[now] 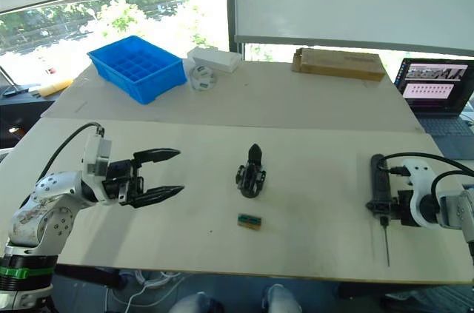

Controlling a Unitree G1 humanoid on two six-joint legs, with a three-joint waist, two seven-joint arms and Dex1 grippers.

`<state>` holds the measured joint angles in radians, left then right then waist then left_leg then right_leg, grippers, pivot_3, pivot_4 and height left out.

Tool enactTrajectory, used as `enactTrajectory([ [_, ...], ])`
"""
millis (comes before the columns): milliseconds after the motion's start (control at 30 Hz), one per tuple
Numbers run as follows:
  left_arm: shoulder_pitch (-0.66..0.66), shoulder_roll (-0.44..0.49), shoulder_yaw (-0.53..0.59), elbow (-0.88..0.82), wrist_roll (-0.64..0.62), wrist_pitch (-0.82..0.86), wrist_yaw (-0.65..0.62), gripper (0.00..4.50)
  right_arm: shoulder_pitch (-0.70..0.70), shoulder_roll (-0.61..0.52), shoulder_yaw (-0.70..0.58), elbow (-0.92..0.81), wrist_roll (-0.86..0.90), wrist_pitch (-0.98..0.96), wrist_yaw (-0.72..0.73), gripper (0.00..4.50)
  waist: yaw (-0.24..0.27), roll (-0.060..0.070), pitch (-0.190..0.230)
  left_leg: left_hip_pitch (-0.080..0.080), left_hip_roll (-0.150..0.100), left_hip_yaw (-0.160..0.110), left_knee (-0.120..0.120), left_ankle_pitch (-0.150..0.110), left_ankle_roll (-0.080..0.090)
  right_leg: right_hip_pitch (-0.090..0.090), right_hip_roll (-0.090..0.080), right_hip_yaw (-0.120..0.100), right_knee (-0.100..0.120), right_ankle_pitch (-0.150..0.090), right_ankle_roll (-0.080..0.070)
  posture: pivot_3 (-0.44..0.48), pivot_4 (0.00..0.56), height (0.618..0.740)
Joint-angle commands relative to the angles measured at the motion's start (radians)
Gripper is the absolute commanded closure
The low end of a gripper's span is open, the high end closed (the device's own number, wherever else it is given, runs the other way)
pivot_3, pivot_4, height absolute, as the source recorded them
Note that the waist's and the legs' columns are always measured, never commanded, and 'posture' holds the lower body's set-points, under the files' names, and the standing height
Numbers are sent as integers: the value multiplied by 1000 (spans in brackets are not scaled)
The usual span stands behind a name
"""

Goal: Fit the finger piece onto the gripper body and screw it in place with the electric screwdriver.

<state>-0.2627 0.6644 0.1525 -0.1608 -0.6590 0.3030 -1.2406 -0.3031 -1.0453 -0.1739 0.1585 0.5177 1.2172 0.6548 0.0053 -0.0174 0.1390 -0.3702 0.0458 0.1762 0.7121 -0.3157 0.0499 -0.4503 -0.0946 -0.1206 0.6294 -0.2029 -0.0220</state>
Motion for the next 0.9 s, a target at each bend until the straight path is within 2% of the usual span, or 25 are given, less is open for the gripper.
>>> enactTrajectory([
  [33,-4,6,-1,-20,3,-18,-8,0,30,6,-38,-18,-4,-15,13,2507,0,0,0,0,0,0,0,0,0,0,0,0,0,0,0,0,150,740],
  [167,10,13,13,-29,-1,-19,-10,0,78,30,-124,-104,31,-17,21,2543,4,0,0,0,0,0,0,0,0,0,0,0,0,0,0,0,150,740],
  [367,58,28,38,-25,4,-46,-25,0,150,25,-225,-362,137,69,56,2543,-2,4,2,0,0,0,0,0,0,-1,0,1,1,0,0,0,150,740],
  [500,74,22,34,-25,11,-67,-22,0,252,14,-160,-477,88,-13,56,2543,1,4,2,0,1,0,-1,0,-1,-2,0,1,0,-1,1,0,150,740],
  [667,70,17,25,-11,20,-93,-31,0,275,57,-93,-528,56,-69,32,2543,6,4,2,-1,0,0,0,0,0,-2,0,1,0,0,1,0,150,740],
  [900,54,14,12,7,31,-107,-47,0,262,56,-36,-488,26,-97,47,2543,2,3,2,-1,1,0,0,0,0,-2,1,0,0,0,1,0,150,740],
])
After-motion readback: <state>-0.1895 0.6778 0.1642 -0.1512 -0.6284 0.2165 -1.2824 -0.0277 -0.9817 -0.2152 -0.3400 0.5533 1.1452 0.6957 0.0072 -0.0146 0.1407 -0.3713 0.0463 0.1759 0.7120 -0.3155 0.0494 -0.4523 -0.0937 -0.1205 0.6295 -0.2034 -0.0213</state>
